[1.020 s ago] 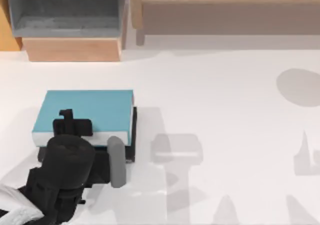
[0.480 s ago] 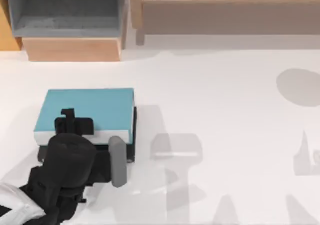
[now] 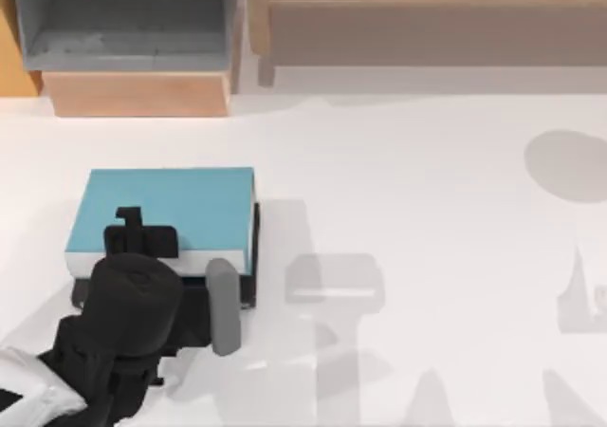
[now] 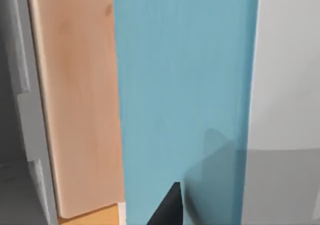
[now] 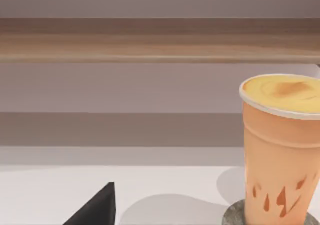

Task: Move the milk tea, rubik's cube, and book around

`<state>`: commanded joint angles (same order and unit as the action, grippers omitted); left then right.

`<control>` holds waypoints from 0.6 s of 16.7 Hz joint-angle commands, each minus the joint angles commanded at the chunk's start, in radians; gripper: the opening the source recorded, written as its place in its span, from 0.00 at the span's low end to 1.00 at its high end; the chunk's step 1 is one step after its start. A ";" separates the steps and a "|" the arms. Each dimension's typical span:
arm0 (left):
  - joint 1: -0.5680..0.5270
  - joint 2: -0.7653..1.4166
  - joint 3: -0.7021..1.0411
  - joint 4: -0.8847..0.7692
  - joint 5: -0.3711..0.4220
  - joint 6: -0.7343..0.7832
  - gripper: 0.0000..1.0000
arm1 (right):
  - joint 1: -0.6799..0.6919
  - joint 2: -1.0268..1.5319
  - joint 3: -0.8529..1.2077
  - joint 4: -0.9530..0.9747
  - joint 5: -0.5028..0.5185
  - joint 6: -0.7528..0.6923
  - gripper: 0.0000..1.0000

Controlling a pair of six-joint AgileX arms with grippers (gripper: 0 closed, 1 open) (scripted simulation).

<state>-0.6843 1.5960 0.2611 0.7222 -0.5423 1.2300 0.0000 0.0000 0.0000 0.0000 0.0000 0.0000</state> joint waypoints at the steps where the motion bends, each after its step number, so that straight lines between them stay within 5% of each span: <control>1: 0.000 0.000 0.000 0.000 0.000 0.000 0.68 | 0.000 0.000 0.000 0.000 0.000 0.000 1.00; 5: 0.000 0.000 0.000 0.000 0.000 0.000 0.98 | 0.000 0.000 0.000 0.000 0.000 0.000 1.00; 10: 0.000 0.000 0.000 0.000 0.000 0.000 1.00 | 0.000 0.000 0.000 0.000 0.000 0.000 1.00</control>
<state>-0.6843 1.5960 0.2611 0.7222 -0.5423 1.2300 0.0000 0.0000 0.0000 0.0000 0.0000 0.0000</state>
